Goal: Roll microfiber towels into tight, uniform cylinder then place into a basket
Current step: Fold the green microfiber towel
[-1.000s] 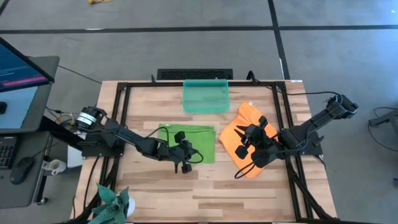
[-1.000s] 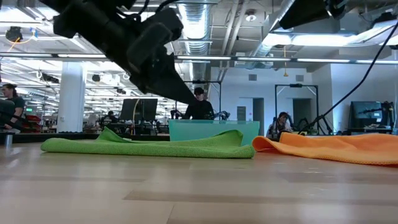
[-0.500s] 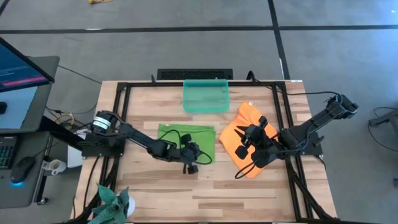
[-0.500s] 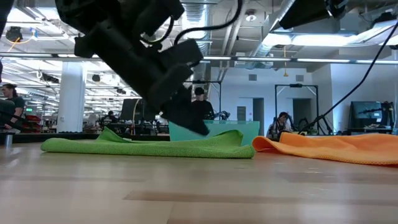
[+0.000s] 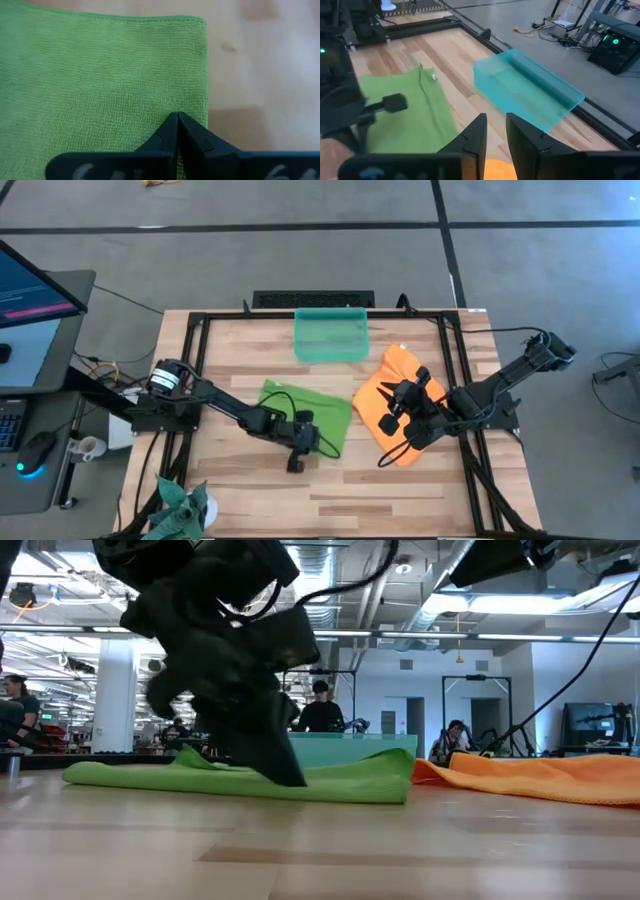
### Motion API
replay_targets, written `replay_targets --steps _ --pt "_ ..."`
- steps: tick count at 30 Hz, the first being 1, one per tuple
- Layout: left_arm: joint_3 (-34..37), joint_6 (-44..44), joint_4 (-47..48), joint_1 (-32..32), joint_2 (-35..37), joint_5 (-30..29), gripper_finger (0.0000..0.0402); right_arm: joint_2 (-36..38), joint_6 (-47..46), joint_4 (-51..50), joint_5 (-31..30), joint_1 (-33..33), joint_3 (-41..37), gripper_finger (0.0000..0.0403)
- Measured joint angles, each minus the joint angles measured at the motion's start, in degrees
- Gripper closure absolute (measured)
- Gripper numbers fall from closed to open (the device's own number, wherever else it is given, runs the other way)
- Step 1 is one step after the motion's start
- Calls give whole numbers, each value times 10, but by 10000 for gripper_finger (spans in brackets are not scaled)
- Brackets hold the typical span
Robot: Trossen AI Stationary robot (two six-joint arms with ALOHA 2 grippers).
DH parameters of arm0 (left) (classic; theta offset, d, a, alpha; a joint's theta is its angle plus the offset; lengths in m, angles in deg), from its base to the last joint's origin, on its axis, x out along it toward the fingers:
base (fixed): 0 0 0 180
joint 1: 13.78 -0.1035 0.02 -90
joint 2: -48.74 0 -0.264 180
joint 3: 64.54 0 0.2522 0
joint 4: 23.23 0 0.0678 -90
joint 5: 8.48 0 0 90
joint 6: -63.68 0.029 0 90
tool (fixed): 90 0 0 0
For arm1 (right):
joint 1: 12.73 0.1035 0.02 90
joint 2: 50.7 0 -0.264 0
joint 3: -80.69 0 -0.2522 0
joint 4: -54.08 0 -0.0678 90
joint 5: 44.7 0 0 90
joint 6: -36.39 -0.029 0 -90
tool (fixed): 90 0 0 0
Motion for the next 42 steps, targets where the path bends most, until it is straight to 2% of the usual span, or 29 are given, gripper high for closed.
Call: replay_targets --steps 3,5,9,11,13,19,23,25,29,36,42 --pt "0 45 36 19 5 63 401 0 10 0 0 0 0 308" --pt "0 50 64 36 14 83 401 0 15 0 0 0 0 308" --pt "0 -7 161 62 60 89 401 0 15 0 0 0 0 308" --pt "-1 -51 224 76 90 69 401 0 15 0 0 0 0 308" --pt "-3 -90 257 94 123 18 401 0 15 1 0 0 0 308" --pt "-4 -160 350 144 184 -227 401 0 15 3 0 0 0 308" --pt "-5 -218 381 137 190 -381 401 0 15 4 0 0 0 308" --pt "-5 -254 395 118 190 -417 401 0 15 4 0 0 0 308" --pt "12 -279 375 74 190 -411 401 0 15 5 0 0 0 308" --pt "88 -204 180 9 190 -304 401 0 15 5 0 -9 0 308" --pt "116 -207 122 -19 190 -258 401 0 15 5 0 -24 0 308"
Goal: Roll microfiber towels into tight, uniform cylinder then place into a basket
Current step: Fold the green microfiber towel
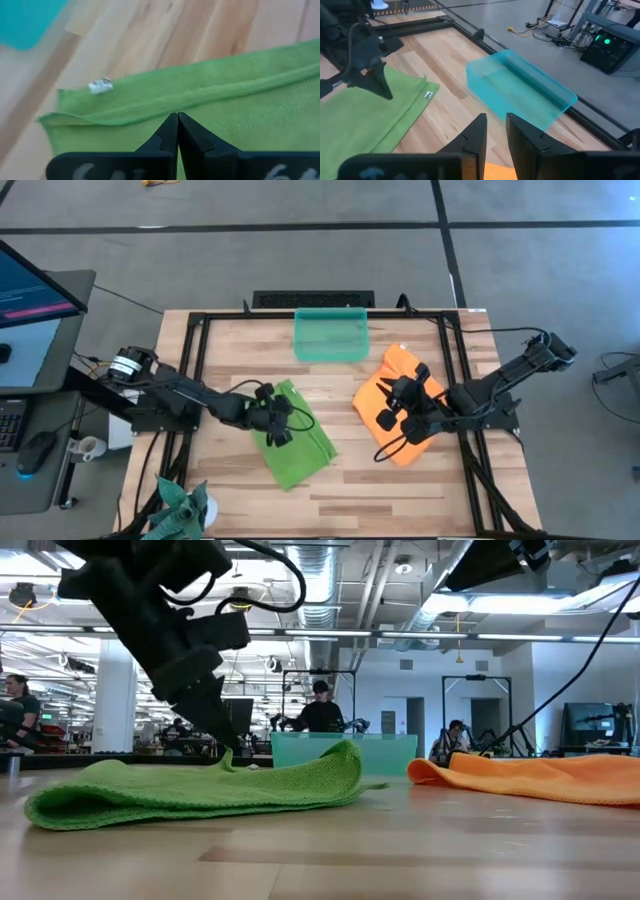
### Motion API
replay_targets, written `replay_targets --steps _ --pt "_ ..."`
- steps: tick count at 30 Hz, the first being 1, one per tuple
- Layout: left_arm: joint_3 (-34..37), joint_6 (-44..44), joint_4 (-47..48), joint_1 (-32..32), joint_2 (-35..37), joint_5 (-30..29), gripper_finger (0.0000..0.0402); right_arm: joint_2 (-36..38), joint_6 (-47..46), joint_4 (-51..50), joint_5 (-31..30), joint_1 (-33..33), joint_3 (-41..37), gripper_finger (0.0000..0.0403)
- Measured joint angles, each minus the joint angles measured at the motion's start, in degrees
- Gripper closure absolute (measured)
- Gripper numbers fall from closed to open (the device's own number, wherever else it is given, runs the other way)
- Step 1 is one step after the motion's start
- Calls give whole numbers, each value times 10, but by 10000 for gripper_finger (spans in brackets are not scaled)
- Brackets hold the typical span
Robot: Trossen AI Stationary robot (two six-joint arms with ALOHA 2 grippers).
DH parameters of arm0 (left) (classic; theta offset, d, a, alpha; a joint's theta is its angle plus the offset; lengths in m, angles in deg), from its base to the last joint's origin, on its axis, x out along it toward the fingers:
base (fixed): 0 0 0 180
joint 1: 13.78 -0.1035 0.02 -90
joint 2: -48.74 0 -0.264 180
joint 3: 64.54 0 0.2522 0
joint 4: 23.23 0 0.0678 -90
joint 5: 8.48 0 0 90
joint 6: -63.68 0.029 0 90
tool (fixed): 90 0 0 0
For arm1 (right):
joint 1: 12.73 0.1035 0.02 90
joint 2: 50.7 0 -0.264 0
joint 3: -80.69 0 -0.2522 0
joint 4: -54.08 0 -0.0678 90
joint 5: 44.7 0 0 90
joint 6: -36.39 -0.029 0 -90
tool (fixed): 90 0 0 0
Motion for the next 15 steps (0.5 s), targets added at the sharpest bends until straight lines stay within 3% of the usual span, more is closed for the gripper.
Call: replay_targets --steps 15 --pt "-1 13 -50 -29 -74 22 401 -18 1 -3 4 -16 0 308"
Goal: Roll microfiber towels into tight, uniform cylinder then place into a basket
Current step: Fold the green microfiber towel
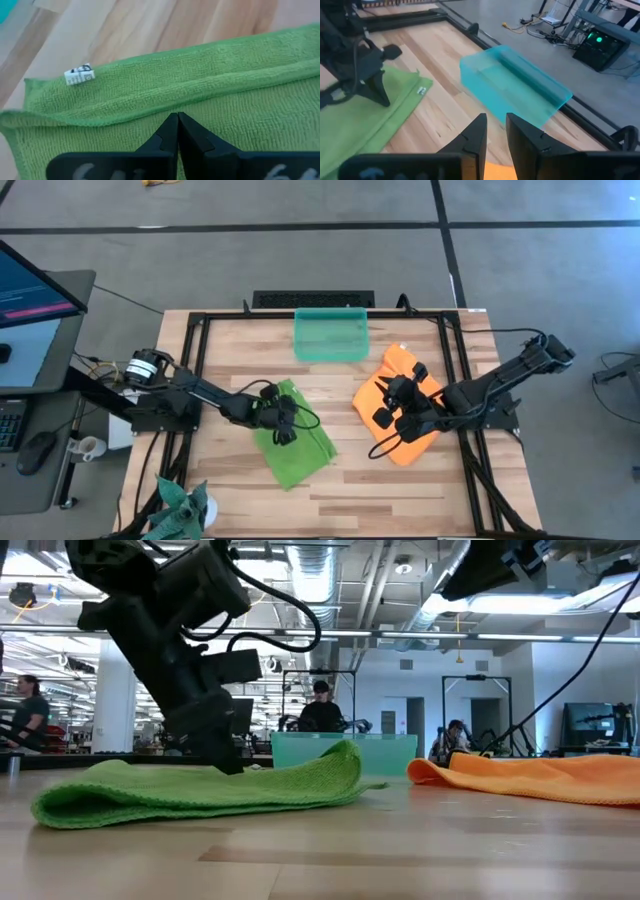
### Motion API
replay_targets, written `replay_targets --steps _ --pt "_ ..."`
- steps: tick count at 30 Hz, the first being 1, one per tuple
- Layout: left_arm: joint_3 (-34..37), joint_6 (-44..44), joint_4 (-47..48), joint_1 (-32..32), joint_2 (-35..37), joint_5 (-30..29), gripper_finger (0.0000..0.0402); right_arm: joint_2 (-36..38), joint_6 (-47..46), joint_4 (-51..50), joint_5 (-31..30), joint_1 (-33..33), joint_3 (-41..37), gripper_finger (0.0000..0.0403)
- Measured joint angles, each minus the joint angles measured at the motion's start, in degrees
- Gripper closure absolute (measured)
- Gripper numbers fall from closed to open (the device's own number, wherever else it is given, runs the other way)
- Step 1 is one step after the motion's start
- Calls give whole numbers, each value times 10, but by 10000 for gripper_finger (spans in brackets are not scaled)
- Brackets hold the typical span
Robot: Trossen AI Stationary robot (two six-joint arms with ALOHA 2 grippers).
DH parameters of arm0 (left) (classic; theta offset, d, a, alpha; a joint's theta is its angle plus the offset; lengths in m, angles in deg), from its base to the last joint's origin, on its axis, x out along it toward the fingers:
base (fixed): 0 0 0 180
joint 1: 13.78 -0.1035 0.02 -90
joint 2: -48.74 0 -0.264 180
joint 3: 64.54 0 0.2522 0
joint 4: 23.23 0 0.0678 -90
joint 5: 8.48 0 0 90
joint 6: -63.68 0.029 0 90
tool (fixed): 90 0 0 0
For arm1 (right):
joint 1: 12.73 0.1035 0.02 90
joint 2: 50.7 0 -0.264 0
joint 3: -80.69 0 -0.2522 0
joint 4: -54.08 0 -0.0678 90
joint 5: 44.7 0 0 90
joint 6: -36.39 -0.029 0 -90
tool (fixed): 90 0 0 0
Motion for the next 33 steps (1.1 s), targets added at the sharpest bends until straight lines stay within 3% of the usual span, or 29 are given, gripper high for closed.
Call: replay_targets --steps 15,33 --pt "0 -41 -21 -22 -1 -14 401 -1 0 1 5 -9 0 308" --pt "0 -27 -53 -76 -1 -44 401 -1 -1 2 8 -9 0 308"
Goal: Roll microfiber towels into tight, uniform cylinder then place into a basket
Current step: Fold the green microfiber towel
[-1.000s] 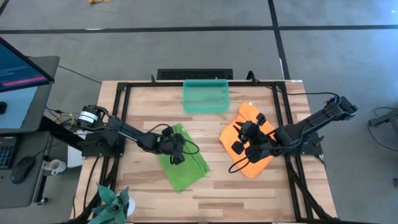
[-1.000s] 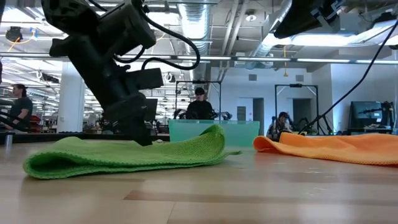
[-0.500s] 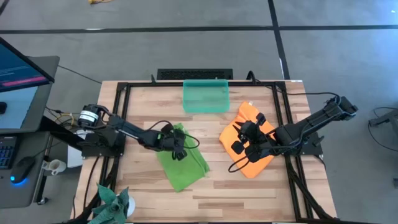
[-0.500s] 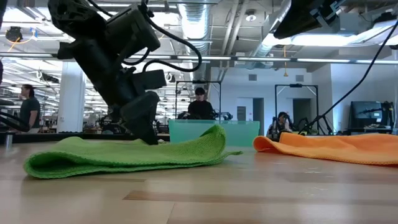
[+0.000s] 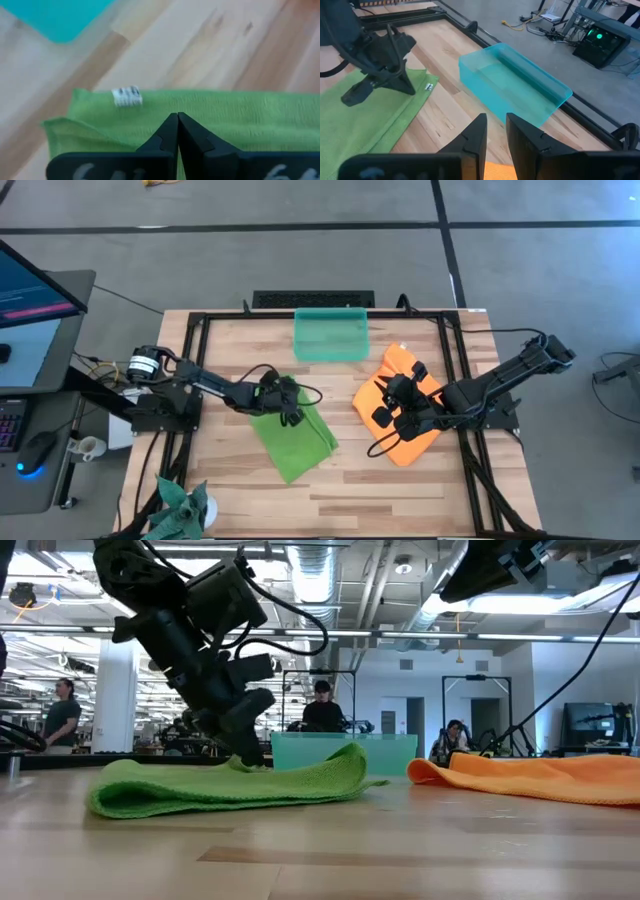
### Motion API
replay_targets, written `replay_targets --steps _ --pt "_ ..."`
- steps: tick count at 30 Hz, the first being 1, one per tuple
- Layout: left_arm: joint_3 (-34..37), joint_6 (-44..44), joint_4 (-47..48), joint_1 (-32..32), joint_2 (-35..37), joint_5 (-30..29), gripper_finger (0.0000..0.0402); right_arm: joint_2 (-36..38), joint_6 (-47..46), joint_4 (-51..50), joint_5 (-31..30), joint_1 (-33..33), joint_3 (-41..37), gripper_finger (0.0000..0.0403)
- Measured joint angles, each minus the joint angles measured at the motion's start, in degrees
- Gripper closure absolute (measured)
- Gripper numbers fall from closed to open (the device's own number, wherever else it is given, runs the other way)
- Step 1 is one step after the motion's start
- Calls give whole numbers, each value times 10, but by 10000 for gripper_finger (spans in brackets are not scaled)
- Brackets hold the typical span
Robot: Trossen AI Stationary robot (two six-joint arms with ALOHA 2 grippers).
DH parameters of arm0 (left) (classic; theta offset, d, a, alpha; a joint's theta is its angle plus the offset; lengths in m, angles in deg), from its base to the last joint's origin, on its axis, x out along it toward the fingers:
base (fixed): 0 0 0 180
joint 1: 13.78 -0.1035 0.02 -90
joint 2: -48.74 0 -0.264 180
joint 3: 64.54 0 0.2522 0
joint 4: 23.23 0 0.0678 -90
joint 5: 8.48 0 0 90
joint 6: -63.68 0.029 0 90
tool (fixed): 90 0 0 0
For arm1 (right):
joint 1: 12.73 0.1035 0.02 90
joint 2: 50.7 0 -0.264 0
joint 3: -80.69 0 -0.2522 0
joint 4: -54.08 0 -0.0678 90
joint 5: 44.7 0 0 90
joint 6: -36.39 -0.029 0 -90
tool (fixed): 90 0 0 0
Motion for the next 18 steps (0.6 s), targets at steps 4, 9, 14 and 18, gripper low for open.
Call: replay_targets --steps 4,9,14,18 --pt "0 25 -26 2 0 -22 401 0 10 0 1 1 0 308" --pt "-1 58 -33 20 1 -50 401 0 20 2 1 16 0 308" --pt "-18 80 -18 48 23 -69 401 0 29 2 2 20 0 308" --pt "-35 75 50 67 49 -46 401 0 29 2 3 20 0 308"
